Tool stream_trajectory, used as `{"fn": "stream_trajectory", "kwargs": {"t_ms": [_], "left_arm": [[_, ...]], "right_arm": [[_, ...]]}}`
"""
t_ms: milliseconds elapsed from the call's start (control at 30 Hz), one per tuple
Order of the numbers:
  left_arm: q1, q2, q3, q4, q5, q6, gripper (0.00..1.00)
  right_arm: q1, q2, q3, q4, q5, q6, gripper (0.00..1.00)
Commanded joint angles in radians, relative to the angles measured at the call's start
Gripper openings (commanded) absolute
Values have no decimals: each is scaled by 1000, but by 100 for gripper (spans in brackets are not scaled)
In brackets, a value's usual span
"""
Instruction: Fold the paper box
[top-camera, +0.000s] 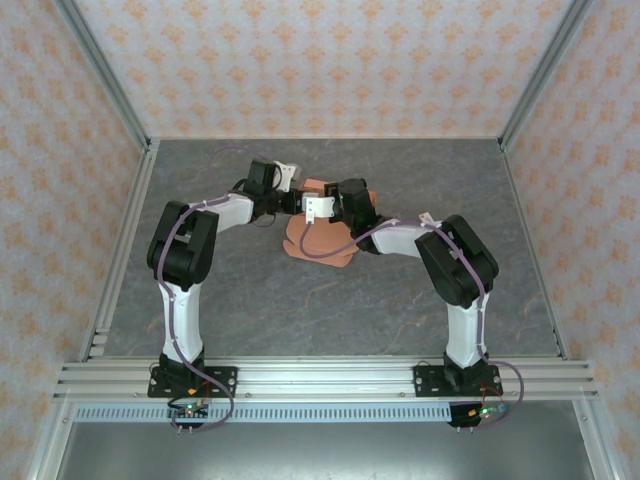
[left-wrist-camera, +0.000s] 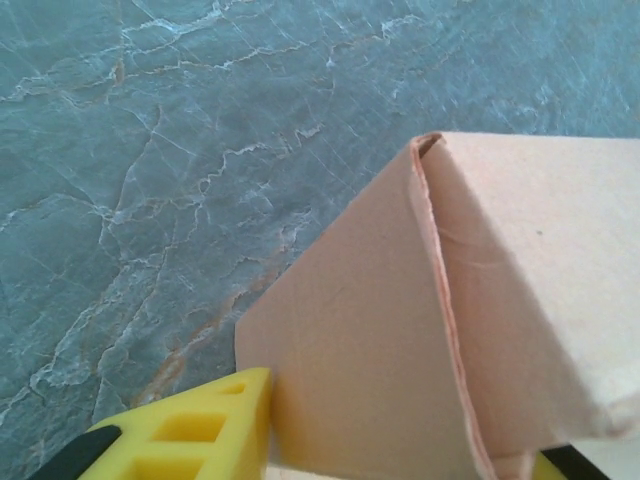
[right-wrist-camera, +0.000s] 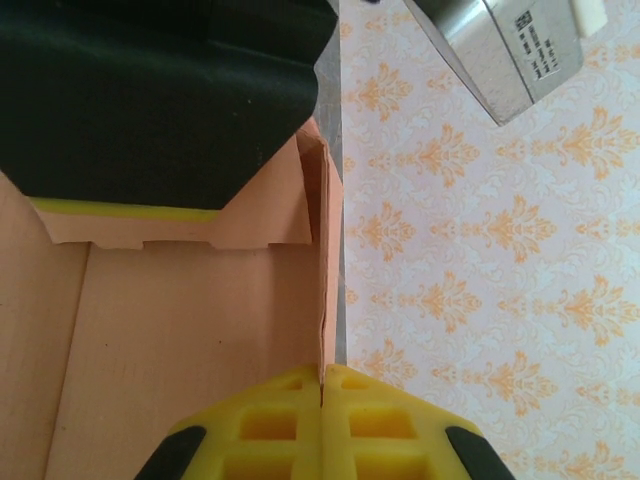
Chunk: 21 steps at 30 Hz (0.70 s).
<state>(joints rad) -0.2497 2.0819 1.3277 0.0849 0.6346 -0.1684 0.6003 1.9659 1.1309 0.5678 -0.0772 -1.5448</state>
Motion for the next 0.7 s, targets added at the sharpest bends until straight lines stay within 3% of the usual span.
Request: {"fn": "stream_trajectory", "kwargs": {"t_ms": [0, 433, 667], "left_arm": [[4, -1, -33, 105, -113, -82, 29], [-38, -15, -60, 133, -272, -123, 35], [-62, -17, -85, 180, -337, -189, 30]], "right_arm": [[19, -39, -3, -49, -57, 22, 0], [31, -44, 27, -95, -54, 47, 0], [30, -41, 43, -126, -56, 64, 0]]}}
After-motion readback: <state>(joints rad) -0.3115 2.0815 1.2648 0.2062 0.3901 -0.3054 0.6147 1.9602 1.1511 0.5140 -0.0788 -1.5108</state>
